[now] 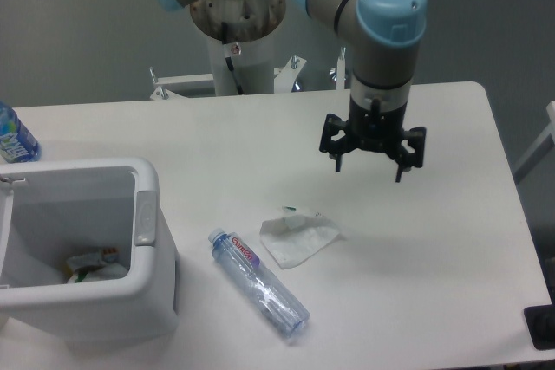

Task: Place the trash in the trash can
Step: 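Move the open gripper over the crumpled white tissue, then lower the gripper onto the tissue and close on it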

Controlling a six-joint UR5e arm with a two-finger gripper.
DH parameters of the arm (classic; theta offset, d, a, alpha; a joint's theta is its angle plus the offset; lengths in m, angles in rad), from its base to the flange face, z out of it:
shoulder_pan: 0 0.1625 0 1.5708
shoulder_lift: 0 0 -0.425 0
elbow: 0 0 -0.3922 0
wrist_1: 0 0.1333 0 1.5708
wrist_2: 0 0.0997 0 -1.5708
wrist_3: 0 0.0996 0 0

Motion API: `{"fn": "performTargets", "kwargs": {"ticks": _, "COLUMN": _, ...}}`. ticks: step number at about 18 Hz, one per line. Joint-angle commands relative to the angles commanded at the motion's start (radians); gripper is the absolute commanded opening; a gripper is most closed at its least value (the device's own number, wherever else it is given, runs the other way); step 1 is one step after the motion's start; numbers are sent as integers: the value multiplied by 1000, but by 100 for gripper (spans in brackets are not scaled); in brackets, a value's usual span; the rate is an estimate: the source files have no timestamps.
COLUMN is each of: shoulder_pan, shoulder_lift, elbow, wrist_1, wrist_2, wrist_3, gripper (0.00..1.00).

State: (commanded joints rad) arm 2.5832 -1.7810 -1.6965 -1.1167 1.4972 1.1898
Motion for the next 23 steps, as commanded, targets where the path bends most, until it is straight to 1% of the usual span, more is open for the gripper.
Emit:
{"fn": "performTargets", "kwargs": {"ticks": 2, "shoulder_pan": -2, "shoulder_lift": 0, "elbow": -26, "wrist_1": 2, "wrist_2": 0, "wrist_3": 69, "gripper": 100}}
{"fn": "performTargets", "kwargs": {"ticks": 4, "shoulder_pan": -17, "shoulder_lift": -6, "elbow": -43, "wrist_1": 2, "wrist_2": 0, "wrist_3": 85, "gripper": 100}}
{"fn": "performTargets", "kwargs": {"ticks": 6, "shoulder_pan": -35, "shoulder_lift": -37, "elbow": -42, "wrist_1": 5, "wrist_2": -2, "wrist_3": 94, "gripper": 100}}
{"fn": "performTargets", "kwargs": {"ticks": 8, "shoulder_pan": -73, "shoulder_lift": -77, "elbow": -43, "wrist_1": 35, "wrist_2": -5, "wrist_3": 93, "gripper": 100}}
{"fn": "performTargets", "kwargs": {"ticks": 9, "shoulder_pan": -96, "shoulder_lift": -99, "elbow": -43, "wrist_1": 61, "wrist_2": -5, "wrist_3": 82, "gripper": 100}}
{"fn": "performTargets", "kwargs": {"ticks": 10, "shoulder_pan": -109, "shoulder_lift": -110, "elbow": -48, "wrist_1": 77, "wrist_2": -5, "wrist_3": 77, "gripper": 100}}
{"fn": "performTargets", "kwargs": {"ticks": 13, "shoulder_pan": -127, "shoulder_lift": -117, "elbow": -95, "wrist_1": 98, "wrist_2": -5, "wrist_3": 76, "gripper": 100}}
{"fn": "performTargets", "kwargs": {"ticks": 14, "shoulder_pan": -141, "shoulder_lift": -130, "elbow": -107, "wrist_1": 115, "wrist_2": -3, "wrist_3": 74, "gripper": 100}}
{"fn": "performTargets", "kwargs": {"ticks": 17, "shoulder_pan": -166, "shoulder_lift": -149, "elbow": -147, "wrist_1": 198, "wrist_2": 0, "wrist_3": 47, "gripper": 100}}
{"fn": "performTargets", "kwargs": {"ticks": 18, "shoulder_pan": -173, "shoulder_lift": -158, "elbow": -152, "wrist_1": 213, "wrist_2": 0, "wrist_3": 33, "gripper": 100}}
{"fn": "performTargets", "kwargs": {"ticks": 21, "shoulder_pan": -181, "shoulder_lift": -173, "elbow": -149, "wrist_1": 235, "wrist_2": 2, "wrist_3": 10, "gripper": 100}}
{"fn": "performTargets", "kwargs": {"ticks": 22, "shoulder_pan": -186, "shoulder_lift": -178, "elbow": -147, "wrist_1": 239, "wrist_2": 3, "wrist_3": 4, "gripper": 99}}
{"fn": "performTargets", "kwargs": {"ticks": 23, "shoulder_pan": -187, "shoulder_lift": -178, "elbow": -143, "wrist_1": 239, "wrist_2": 3, "wrist_3": -5, "gripper": 89}}
